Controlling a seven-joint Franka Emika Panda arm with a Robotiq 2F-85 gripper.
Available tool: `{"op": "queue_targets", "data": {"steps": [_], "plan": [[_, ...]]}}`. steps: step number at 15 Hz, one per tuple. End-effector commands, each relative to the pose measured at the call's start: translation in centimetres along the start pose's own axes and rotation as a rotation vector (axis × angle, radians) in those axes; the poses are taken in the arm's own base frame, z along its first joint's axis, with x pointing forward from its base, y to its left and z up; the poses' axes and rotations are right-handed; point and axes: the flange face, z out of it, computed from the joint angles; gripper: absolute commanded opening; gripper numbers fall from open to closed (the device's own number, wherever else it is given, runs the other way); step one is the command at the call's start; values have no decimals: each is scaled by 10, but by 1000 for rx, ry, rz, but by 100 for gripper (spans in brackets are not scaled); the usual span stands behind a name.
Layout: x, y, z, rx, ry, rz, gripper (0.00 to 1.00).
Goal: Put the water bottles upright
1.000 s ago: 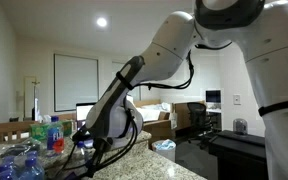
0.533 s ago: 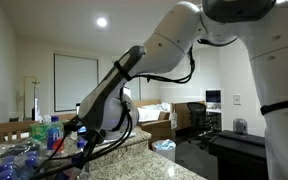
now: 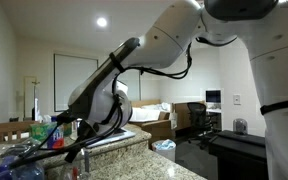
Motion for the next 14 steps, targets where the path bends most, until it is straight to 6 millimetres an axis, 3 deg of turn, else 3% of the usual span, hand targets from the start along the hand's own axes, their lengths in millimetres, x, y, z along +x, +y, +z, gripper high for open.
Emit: {"op": "queue_targets", "data": {"steps": [1,4,5,7,10,14], "plan": [[-10,-12,-5,19,-53,0,6],[-12,-17,-6,17,-69,12,6],[-7,-15,-2,10,-58,21,31],[2,-8,4,-37,-31,57,36],[32,9,26,-147,78,129,55],[53,44,29,-180,151,212,81]]}}
